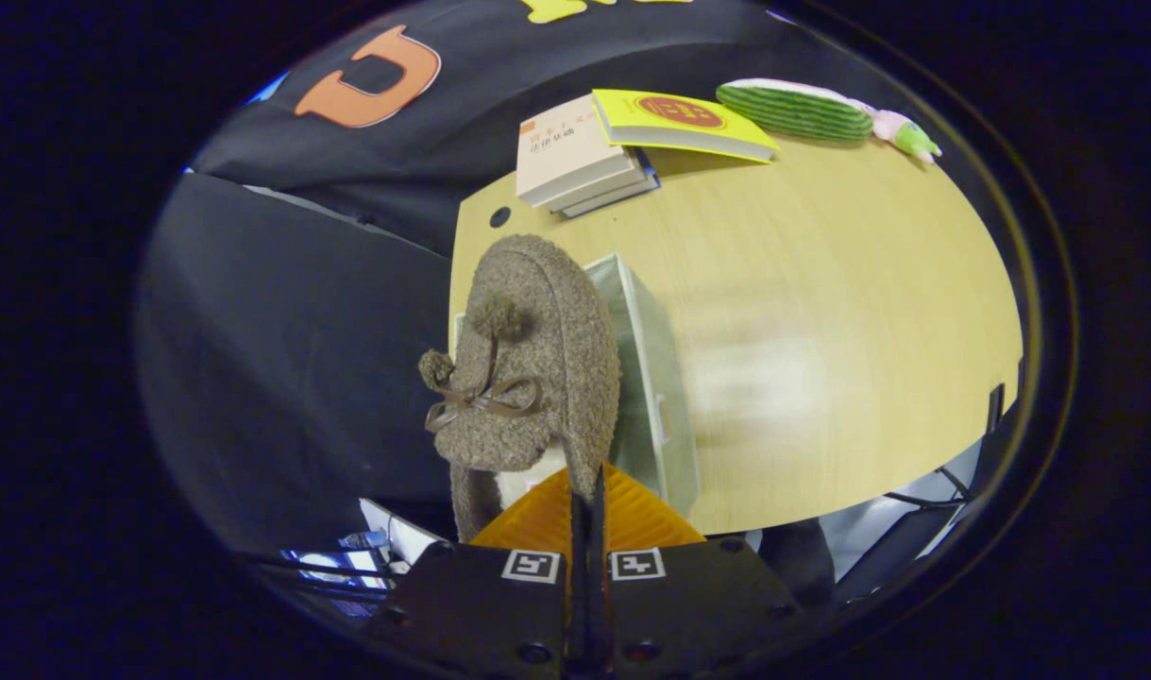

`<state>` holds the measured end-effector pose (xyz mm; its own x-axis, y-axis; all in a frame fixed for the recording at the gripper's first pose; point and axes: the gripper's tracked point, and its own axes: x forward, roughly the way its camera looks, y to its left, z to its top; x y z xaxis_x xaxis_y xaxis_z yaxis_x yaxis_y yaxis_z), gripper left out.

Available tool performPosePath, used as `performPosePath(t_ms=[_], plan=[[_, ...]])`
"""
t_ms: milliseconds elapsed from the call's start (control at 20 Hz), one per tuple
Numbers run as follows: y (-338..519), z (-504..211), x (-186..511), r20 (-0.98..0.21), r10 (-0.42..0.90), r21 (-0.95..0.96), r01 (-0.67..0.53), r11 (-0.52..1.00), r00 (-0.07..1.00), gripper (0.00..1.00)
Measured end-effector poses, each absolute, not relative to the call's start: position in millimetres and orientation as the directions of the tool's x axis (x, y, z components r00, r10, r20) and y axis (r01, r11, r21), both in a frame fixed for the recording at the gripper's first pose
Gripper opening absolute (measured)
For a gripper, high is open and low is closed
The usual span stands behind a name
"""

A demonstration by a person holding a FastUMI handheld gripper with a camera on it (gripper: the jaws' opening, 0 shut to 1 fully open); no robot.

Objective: Open the storage box then place both shoes into the box .Put the left shoe in first, then the right shoe, with the right side of both shoes facing outward in a uniform manner.

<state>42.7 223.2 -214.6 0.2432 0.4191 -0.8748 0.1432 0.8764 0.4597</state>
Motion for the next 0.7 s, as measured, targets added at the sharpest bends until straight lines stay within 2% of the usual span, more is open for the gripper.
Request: performPosePath(t_ms=[250,400,600,650,700], plan=[[222,-249,26,-0.928,0.324,0.356,0.181,0.917,0.187,0.06],[224,-256,25,-0.929,0.316,0.355,0.227,0.907,0.190,0.10],[227,-249,30,-0.920,0.328,0.373,0.219,0.902,0.213,0.20],[225,-248,29,-0.919,0.327,0.373,0.211,0.903,0.221,0.31],[226,-243,29,-0.914,0.336,0.382,0.206,0.901,0.227,0.35]])
